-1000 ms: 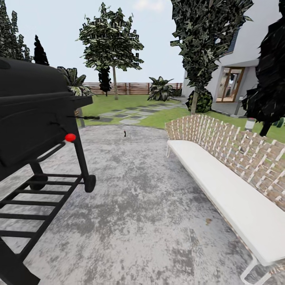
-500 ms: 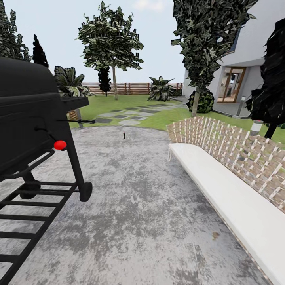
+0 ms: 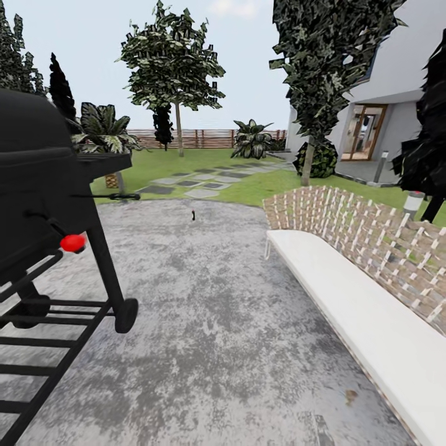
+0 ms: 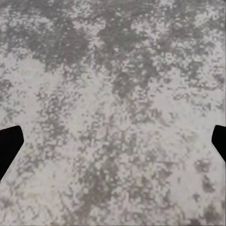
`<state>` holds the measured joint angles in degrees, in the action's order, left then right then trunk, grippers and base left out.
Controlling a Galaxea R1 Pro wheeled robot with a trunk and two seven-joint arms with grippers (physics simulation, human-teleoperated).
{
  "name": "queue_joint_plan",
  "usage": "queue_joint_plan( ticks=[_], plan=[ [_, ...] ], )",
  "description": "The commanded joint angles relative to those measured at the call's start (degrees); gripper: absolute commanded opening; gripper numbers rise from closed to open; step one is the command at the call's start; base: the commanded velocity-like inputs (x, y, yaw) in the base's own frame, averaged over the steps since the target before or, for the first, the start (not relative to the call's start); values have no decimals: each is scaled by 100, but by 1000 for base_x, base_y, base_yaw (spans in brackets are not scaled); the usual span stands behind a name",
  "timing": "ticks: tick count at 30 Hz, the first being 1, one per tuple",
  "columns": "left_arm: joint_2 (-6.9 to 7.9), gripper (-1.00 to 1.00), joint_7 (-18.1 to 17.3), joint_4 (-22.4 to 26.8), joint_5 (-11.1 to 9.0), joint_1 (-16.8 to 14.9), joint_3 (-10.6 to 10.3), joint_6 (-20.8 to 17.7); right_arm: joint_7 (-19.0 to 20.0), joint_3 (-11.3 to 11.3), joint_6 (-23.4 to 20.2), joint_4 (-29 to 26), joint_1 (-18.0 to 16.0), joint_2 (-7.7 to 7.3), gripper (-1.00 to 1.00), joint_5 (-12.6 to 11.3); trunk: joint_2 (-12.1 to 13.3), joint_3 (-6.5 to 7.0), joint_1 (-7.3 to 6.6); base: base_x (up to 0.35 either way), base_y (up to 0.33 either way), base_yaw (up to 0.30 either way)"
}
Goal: In the garden, pick up the pesticide atomizer on the floor and spray pesticide onto both trees until each tree trunk is fully covered.
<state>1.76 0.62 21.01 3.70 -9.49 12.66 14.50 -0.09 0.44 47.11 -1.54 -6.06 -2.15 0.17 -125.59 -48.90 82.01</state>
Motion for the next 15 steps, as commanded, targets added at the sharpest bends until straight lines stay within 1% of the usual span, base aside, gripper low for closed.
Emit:
queue_joint_plan(
  ticks=[1, 15],
  plan=[
    [0, 100, 0, 0, 0, 0, 0, 0, -3, 0, 0, -2, 0, 1, 100, -3, 0, 0, 0, 339, 0, 0],
    [0, 100, 0, 0, 0, 0, 0, 3, 0, 0, 0, 5, 0, -3, 100, -3, 0, 0, 0, 339, 0, 0]
  ],
)
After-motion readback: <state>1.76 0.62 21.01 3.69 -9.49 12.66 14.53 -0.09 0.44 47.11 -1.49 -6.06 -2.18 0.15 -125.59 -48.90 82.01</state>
